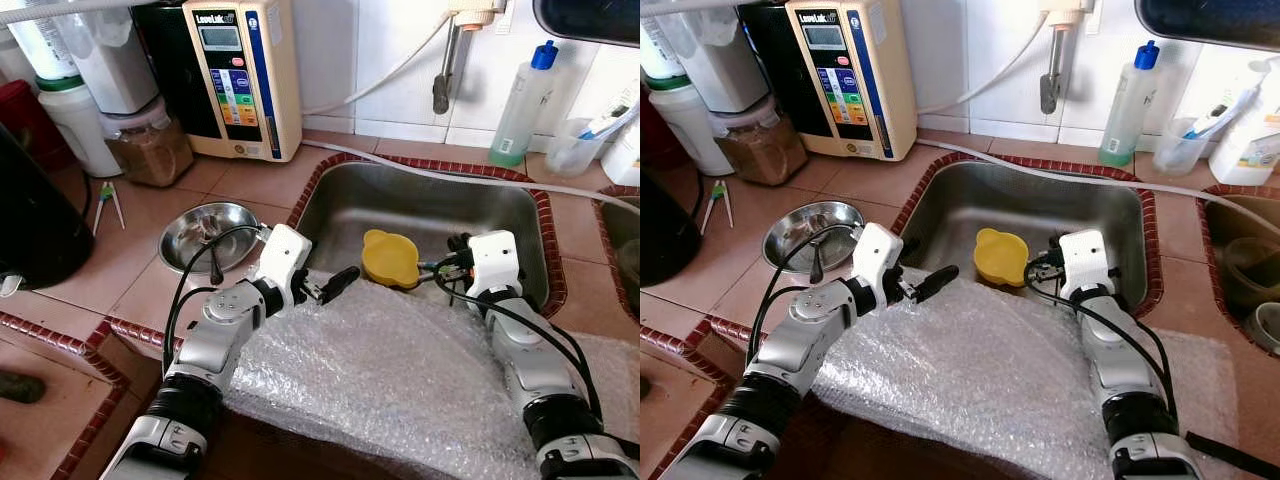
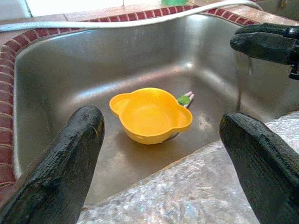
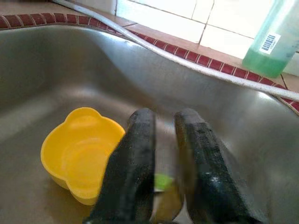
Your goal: Kitchen organization
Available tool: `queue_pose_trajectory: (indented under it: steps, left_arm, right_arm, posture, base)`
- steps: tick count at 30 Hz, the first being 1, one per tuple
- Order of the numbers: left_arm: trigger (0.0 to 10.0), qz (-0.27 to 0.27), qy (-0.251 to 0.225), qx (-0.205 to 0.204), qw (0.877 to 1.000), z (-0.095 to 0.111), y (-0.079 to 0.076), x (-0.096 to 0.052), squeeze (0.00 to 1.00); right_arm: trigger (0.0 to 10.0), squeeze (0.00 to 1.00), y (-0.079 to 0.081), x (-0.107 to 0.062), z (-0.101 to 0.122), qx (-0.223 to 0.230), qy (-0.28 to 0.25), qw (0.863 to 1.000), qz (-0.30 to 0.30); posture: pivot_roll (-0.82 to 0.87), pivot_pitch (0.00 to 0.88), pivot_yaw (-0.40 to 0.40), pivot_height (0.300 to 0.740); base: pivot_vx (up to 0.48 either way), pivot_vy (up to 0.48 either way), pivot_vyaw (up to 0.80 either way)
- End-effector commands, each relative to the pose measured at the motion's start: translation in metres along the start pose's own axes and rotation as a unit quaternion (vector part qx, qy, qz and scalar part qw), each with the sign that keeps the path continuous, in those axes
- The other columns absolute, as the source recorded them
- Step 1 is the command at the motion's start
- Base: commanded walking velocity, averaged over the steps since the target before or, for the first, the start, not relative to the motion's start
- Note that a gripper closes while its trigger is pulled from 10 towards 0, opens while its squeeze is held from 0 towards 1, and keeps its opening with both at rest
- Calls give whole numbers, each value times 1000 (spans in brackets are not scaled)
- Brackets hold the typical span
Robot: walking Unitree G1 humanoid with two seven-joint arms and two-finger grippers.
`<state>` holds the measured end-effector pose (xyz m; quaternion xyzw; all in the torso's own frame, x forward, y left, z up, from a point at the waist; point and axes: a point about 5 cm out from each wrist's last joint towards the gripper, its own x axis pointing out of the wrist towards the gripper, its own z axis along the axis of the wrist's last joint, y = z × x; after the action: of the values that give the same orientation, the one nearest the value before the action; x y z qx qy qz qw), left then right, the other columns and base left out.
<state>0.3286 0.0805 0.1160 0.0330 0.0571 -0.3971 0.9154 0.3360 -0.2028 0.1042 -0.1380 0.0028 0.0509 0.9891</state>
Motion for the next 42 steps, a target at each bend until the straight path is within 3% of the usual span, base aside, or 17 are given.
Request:
queue_pose_trajectory:
  steps: [1,10,13,18,22,28,32,35,37,42]
  left_arm:
    - [10000,-5,4,14,1000,0,1,-3,1000]
    - [10000,15,-3,25,1000,4,3,-5,1000]
    - [10000,52,-23,29,998,13,10,-6,1000]
    - [10000,127,-46,32,990,28,26,-9,1000]
    - [10000,229,-83,6,970,45,49,-15,1000]
    - [10000,270,-96,-34,957,50,61,-20,1000]
    - [10000,361,-59,-21,931,44,81,-32,1000]
    - [10000,396,-22,-34,917,32,93,-40,1000]
    - [10000,397,-16,-41,917,29,94,-40,1000]
    - [10000,430,10,-50,901,22,103,-48,1000]
  right_arm:
    - [10000,1000,12,-4,-15,13,28,999,10]
    - [10000,1000,15,-5,-13,38,16,999,11]
    - [10000,1000,19,-5,-8,65,8,998,22]
    - [10000,1000,29,-7,1,53,-12,997,48]
    - [10000,1000,39,-10,17,73,-47,993,82]
    - [10000,1000,42,-13,23,75,-57,991,91]
    - [10000,1000,42,-16,23,77,-54,991,92]
    - [10000,1000,45,-20,26,80,-52,989,109]
    - [10000,1000,46,-21,30,77,-58,988,118]
    - [10000,1000,58,-35,59,107,-92,969,205]
  posture:
    - [-166,31,97,740]
    - [-167,36,96,740]
    - [-167,37,95,740]
    - [-167,36,92,740]
    - [-166,36,90,740]
    - [-172,38,92,740]
    - [-172,38,95,740]
    - [-172,38,96,740]
    - [-172,38,96,740]
    - [-170,36,101,740]
  base:
    - [0,0,0]
    - [0,0,0]
    - [0,0,0]
    - [0,0,0]
    - [0,0,0]
    - [0,0,0]
    - [0,0,0]
    - [0,0,0]
    - [0,0,0]
    - [0,0,0]
